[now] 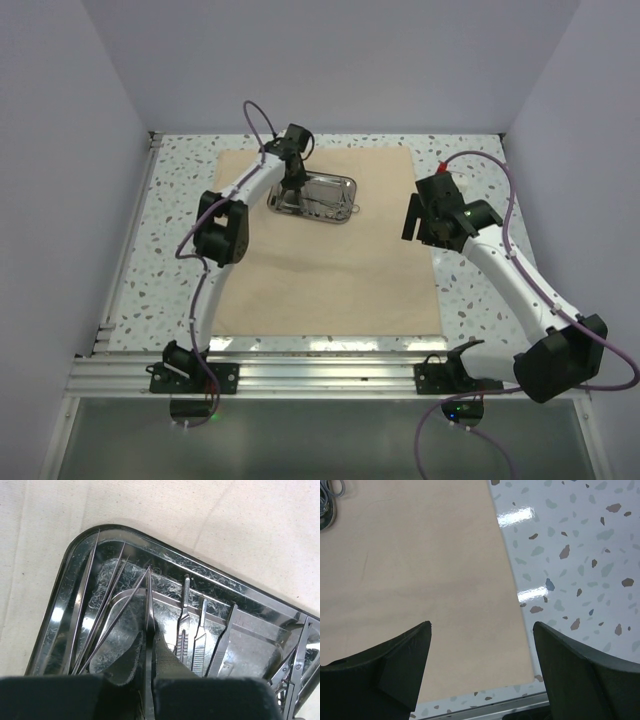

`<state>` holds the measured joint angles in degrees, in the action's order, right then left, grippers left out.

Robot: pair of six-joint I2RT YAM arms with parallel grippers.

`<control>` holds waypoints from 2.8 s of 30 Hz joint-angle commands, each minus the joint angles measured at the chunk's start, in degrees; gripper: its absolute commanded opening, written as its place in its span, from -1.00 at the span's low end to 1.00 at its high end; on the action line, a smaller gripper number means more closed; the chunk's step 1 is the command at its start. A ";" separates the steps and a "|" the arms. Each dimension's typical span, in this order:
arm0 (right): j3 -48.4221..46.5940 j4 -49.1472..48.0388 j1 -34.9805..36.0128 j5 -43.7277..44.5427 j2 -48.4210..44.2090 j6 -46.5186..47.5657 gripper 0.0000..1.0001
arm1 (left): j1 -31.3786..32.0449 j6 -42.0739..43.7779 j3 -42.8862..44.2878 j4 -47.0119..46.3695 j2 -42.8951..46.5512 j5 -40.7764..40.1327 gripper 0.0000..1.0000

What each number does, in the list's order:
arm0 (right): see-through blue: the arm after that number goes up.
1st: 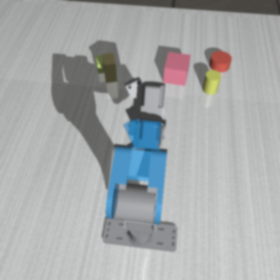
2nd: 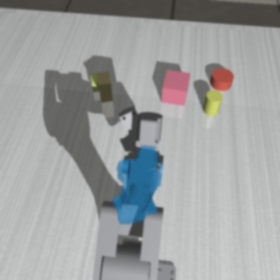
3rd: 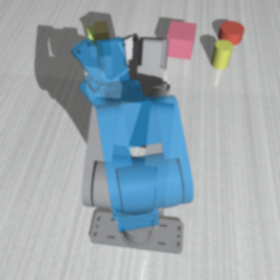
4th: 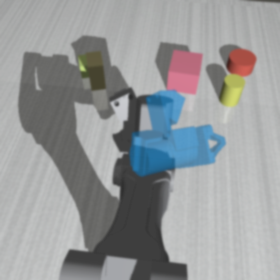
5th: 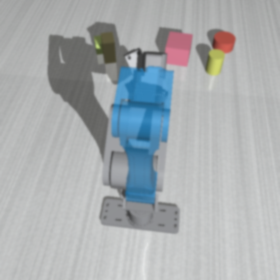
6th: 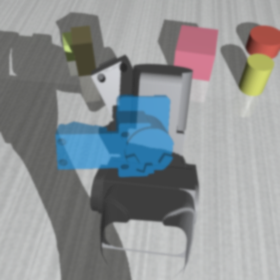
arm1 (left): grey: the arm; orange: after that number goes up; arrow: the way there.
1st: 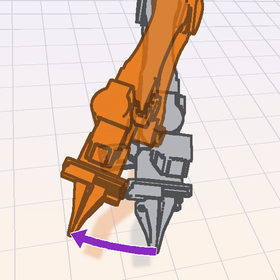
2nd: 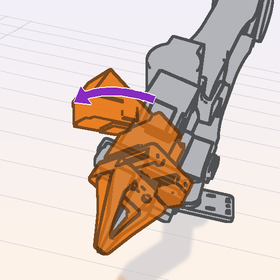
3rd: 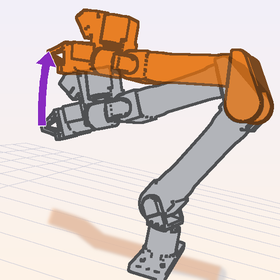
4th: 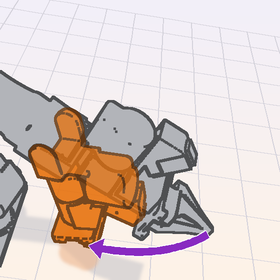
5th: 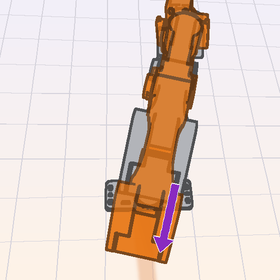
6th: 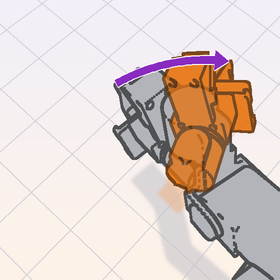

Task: Open and lay out the surgical kit
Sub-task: Pick up the medical item from the container, then place the medical item in the surgical kit.

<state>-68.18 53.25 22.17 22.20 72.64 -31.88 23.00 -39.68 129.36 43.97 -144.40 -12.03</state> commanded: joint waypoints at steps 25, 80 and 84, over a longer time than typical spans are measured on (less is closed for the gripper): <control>-8.90 -2.27 0.15 -1.63 5.32 -0.11 0.69 | 0.55 11.91 -62.54 -10.03 52.90 7.45 -1.00; -5.03 -5.00 0.06 0.04 7.86 1.64 0.68 | 5.91 6.37 -58.72 2.95 52.56 5.44 0.49; -5.29 -5.44 -0.03 -0.75 8.57 1.73 0.68 | 4.95 9.53 -45.54 3.68 45.98 3.60 0.43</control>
<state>-71.26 49.60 22.15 20.32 80.90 -30.83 28.82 -33.26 75.88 47.48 -95.29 -6.55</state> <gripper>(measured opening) 0.840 0.724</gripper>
